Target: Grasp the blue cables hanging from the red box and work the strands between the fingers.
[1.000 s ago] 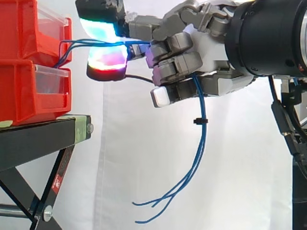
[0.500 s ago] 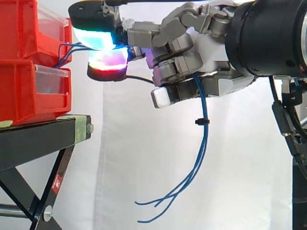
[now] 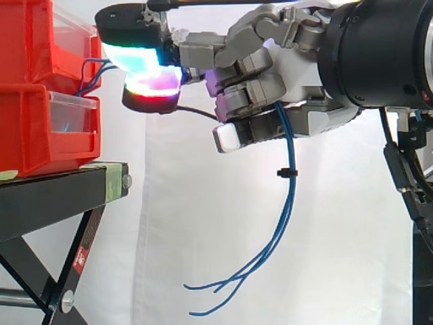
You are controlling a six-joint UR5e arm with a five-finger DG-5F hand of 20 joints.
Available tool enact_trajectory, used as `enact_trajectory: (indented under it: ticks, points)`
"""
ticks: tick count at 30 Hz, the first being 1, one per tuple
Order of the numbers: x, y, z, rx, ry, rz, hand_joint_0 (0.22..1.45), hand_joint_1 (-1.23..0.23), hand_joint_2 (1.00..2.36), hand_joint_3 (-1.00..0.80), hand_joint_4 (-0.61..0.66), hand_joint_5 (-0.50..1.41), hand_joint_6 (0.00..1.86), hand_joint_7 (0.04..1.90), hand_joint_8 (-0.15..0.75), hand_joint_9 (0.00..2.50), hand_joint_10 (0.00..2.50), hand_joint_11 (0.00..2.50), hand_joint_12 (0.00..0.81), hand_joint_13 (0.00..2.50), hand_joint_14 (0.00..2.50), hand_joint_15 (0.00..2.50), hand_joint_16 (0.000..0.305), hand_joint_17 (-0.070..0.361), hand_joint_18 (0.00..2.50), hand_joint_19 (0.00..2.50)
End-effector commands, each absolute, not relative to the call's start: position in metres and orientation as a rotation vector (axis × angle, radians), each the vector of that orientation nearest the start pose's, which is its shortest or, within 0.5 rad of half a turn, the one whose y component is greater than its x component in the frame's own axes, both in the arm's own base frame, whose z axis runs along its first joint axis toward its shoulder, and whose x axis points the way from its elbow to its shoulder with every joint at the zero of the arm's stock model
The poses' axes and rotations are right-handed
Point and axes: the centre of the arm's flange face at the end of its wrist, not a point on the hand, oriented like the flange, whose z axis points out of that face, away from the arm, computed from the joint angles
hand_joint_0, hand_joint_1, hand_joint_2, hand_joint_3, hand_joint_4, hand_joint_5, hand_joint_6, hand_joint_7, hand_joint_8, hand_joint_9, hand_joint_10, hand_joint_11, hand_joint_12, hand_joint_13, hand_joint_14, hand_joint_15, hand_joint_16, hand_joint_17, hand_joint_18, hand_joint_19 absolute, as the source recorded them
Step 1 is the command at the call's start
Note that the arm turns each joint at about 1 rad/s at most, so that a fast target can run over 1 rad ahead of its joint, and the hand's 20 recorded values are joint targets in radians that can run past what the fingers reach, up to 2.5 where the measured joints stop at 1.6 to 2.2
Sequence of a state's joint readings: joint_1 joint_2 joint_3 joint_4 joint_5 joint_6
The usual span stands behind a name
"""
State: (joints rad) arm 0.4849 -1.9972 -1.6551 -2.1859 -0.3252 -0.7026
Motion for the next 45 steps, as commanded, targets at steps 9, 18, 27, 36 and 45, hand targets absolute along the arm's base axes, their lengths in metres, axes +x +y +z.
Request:
enact_trajectory:
  ticks: [9, 18, 27, 36, 45]
  points:
    - [0.6277, 0.0733, 0.2814, 1.248, 0.73, 0.412, 0.75, -0.78, 1.01, -0.76, 0.25, -0.14, 0.86, 1.09, 0.369, 1.56, 2.5, 2.5, 0.537, 1.76, 2.5, 1.57, 0.198, 0.149, 2.04, 0.79]
    - [0.6276, 0.0732, 0.2823, 1.248, 0.729, 0.413, 0.8, -0.75, 1.01, -0.68, 0.25, -0.1, 0.99, 1.05, 0.369, 1.56, 2.5, 2.5, 0.537, 1.76, 2.5, 1.57, 0.198, 0.149, 2.04, 0.79]
    - [0.6276, 0.0732, 0.2813, 1.249, 0.729, 0.411, 0.86, -0.69, 1.01, -0.62, 0.24, 0.0, 1.02, 1.06, 0.369, 1.56, 2.5, 2.5, 0.537, 1.76, 2.5, 1.57, 0.198, 0.149, 2.04, 0.79]
    - [0.6275, 0.0731, 0.2812, 1.248, 0.731, 0.409, 0.77, -0.67, 1.01, -0.66, 0.24, 0.05, 0.84, 1.13, 0.369, 1.56, 2.5, 2.5, 0.537, 1.76, 2.5, 1.57, 0.198, 0.149, 2.04, 0.79]
    - [0.6278, 0.0733, 0.2816, 1.24, 0.74, 0.395, 0.75, -0.68, 1.01, -0.65, 0.24, 0.06, 0.7, 1.18, 0.369, 1.56, 2.5, 2.5, 0.537, 1.76, 2.5, 1.57, 0.198, 0.149, 2.04, 0.79]
